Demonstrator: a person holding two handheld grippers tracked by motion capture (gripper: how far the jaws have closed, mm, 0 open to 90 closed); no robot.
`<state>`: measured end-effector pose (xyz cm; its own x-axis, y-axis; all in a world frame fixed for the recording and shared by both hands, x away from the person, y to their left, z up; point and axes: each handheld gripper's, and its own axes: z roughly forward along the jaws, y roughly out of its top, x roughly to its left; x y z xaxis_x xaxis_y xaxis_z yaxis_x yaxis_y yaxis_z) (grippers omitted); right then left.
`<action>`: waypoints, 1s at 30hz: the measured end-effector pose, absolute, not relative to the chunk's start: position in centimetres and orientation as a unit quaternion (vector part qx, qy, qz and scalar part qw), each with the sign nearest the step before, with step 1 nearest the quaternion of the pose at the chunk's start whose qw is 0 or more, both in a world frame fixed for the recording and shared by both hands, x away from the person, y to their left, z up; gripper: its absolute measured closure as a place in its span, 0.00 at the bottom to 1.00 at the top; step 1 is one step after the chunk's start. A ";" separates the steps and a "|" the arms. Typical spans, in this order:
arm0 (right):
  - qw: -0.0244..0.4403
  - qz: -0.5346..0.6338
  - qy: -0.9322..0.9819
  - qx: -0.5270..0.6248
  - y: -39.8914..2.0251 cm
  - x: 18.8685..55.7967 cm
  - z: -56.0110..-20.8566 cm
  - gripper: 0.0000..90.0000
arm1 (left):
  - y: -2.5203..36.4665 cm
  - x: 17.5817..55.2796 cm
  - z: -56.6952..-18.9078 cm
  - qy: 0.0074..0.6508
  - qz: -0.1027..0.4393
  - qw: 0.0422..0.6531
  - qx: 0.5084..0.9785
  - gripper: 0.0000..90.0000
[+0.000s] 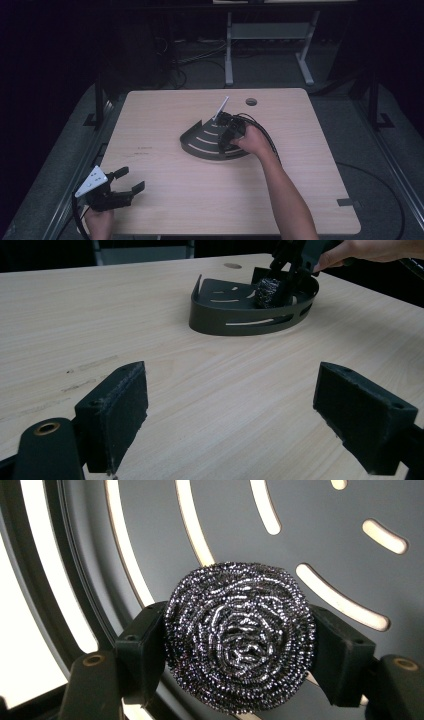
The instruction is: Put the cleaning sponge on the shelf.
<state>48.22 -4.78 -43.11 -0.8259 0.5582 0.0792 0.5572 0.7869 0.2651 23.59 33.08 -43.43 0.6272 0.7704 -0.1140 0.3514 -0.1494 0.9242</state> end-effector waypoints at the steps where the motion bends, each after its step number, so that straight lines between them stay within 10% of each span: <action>1: 0.003 0.140 0.945 0.295 -4.8 48.2 -43.1 0.33 | 33.1 23.6 -43.4 0.383 0.199 0.527 0.732 0.15; 30: 0.009 0.163 0.940 0.301 -5.1 47.3 -41.3 0.23 | 32.9 23.6 -43.4 0.380 0.200 0.526 0.734 0.15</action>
